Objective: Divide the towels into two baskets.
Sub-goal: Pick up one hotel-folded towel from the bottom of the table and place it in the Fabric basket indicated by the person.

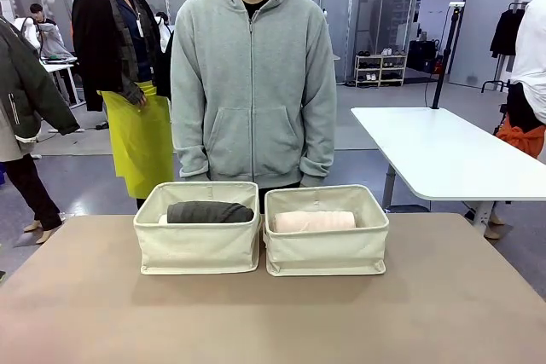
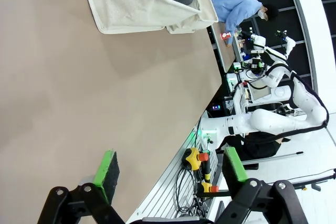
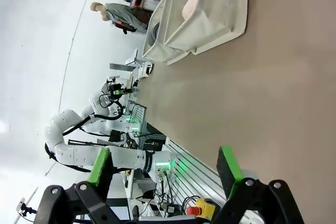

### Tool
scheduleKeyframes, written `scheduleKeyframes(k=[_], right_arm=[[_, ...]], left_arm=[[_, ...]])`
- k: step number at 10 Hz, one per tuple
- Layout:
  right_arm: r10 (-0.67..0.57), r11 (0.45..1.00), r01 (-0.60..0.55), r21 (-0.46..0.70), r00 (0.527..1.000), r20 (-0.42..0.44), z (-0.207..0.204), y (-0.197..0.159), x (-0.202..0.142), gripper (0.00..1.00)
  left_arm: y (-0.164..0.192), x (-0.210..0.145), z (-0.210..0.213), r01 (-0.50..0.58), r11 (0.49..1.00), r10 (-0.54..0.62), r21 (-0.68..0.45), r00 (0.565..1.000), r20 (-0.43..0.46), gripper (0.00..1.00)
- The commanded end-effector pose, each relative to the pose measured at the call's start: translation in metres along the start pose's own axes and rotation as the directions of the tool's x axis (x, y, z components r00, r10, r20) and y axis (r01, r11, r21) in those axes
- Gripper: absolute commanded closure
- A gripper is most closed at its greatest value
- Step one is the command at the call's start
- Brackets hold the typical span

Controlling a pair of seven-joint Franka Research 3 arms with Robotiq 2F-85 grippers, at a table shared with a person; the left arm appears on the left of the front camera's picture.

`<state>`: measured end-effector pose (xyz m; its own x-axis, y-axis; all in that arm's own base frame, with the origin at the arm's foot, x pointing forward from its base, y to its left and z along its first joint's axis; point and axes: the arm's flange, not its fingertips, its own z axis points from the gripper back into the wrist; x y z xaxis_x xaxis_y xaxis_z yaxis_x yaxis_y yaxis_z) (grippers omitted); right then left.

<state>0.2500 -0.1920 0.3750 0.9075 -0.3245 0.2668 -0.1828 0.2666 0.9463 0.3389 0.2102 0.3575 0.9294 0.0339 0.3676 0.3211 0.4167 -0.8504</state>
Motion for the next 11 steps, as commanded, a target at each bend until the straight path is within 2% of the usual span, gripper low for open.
scheduleKeyframes(k=[1,11], right_arm=[[0.013,1.0,-0.013,0.003,1.0,0.0,-0.0109,0.0009,0.0086,0.0],[0.013,1.0,-0.013,0.003,1.0,0.0,-0.0109,0.0009,0.0086,0.0]], left_arm=[[-0.0024,-0.0008,0.0026,0.003,1.0,-0.003,-0.002,1.0,0.013,0.0],[-0.0024,-0.0008,0.0026,0.003,1.0,-0.003,-0.002,1.0,0.013,0.0]])
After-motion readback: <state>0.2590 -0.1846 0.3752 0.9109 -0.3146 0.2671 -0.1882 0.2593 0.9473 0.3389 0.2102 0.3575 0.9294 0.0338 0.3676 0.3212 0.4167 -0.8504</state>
